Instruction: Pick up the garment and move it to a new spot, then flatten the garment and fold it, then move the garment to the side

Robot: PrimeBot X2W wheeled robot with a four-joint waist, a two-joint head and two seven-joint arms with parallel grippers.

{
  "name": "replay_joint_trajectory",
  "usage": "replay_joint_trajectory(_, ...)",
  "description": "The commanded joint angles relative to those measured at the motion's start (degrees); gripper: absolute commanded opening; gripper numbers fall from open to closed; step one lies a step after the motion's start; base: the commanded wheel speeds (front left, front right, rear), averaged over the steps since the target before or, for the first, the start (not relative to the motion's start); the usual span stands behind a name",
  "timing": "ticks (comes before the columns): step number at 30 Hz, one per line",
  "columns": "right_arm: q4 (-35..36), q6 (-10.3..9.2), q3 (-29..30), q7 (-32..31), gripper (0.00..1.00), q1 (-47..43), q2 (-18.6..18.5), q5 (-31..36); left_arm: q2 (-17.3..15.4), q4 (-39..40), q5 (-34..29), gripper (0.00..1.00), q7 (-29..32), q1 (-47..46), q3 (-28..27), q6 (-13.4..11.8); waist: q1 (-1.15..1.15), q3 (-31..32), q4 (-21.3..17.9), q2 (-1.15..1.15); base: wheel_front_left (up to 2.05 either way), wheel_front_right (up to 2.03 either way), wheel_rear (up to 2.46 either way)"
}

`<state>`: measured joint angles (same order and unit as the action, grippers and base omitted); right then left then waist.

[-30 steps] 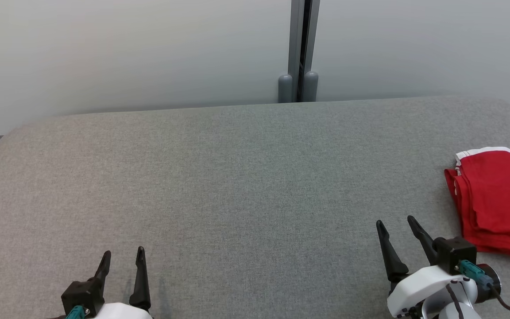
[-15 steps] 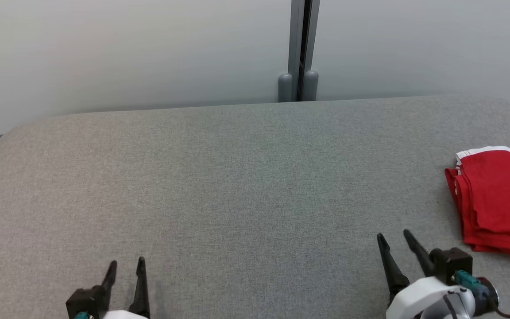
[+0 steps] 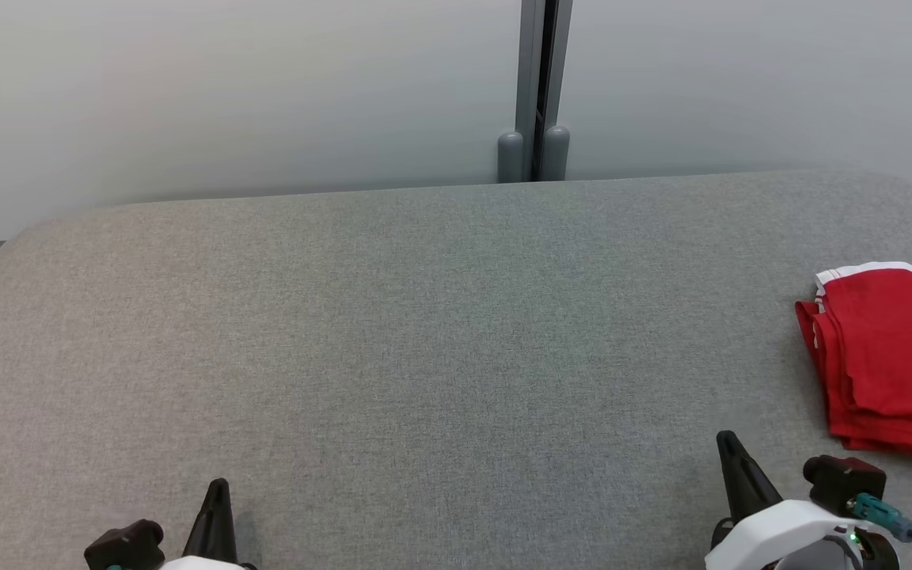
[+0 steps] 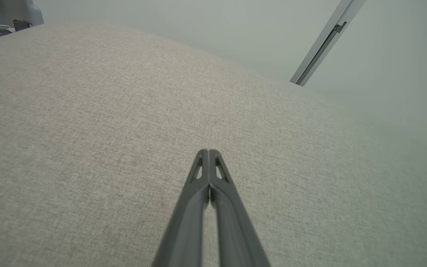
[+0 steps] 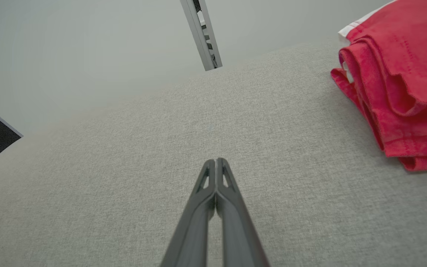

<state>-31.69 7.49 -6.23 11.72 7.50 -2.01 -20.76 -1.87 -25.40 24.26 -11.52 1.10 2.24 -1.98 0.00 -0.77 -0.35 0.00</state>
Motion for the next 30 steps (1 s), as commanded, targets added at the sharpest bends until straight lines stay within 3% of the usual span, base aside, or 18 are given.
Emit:
replay_joint_trajectory(1, 1.9, 0.0, 0.7, -0.7, 0.0, 0.8, -0.3, -3.3, -0.5, 1.5, 3.2, 0.0, 0.6, -1.7, -0.6, 0.7, 0.0, 0.0, 0.0, 0.0, 0.0, 0.0, 0.0)
replay_joint_trajectory(30, 7.9, 0.0, 5.2, -7.2, 0.0, 0.0, -0.6, -28.6, -0.7, 5.4, 27.2, 0.0, 7.0, -3.9, -3.6, 4.0, 0.0, 0.2, 0.1, 0.0, 0.0, 0.0, 0.0)
